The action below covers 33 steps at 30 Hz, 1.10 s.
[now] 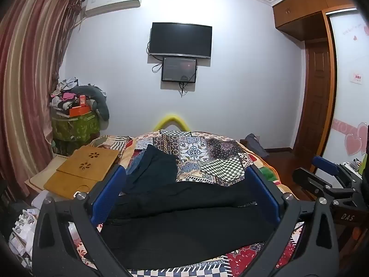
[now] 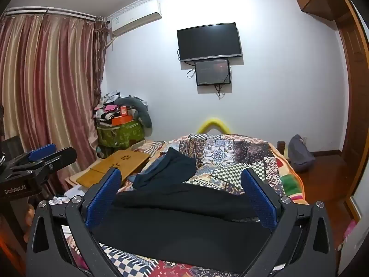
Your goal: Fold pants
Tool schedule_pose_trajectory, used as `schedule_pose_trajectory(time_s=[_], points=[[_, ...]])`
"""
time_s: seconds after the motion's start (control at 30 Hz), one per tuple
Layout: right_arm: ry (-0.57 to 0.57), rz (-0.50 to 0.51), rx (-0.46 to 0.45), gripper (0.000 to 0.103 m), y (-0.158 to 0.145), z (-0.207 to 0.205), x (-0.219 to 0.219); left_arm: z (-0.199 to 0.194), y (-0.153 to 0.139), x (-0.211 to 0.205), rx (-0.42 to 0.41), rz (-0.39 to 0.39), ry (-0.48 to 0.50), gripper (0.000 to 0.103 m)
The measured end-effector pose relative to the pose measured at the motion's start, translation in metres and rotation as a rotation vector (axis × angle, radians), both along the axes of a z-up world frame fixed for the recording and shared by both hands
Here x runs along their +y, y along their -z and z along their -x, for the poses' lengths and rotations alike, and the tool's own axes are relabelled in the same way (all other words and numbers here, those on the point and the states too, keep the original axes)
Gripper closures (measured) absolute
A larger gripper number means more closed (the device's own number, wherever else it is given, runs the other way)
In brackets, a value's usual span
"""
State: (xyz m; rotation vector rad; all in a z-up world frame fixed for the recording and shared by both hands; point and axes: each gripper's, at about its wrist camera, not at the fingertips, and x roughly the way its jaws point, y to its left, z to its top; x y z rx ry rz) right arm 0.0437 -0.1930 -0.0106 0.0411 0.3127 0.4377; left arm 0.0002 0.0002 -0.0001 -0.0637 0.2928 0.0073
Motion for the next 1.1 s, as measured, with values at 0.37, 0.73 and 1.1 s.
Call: schedule_pose_trajectory(time_s=[0.37,0.73,1.1], points=[[0.008,0.010,0.003,0.000,-0.002,0.001,-0.001,-0.010,0.008,0.008,0.009,0.015,0.009,0.000],[0.020,0.020,0.009,0.000,0.002,-0.002,-0.002,-0.006,0.008,0.004,0.002,0.017,0.008,0.000],[0.025,0.030,0.004,0.000,-0.001,-0.001,-0.002,-0.007,0.007,0.002,0.005,0.016,0.005,0.000]])
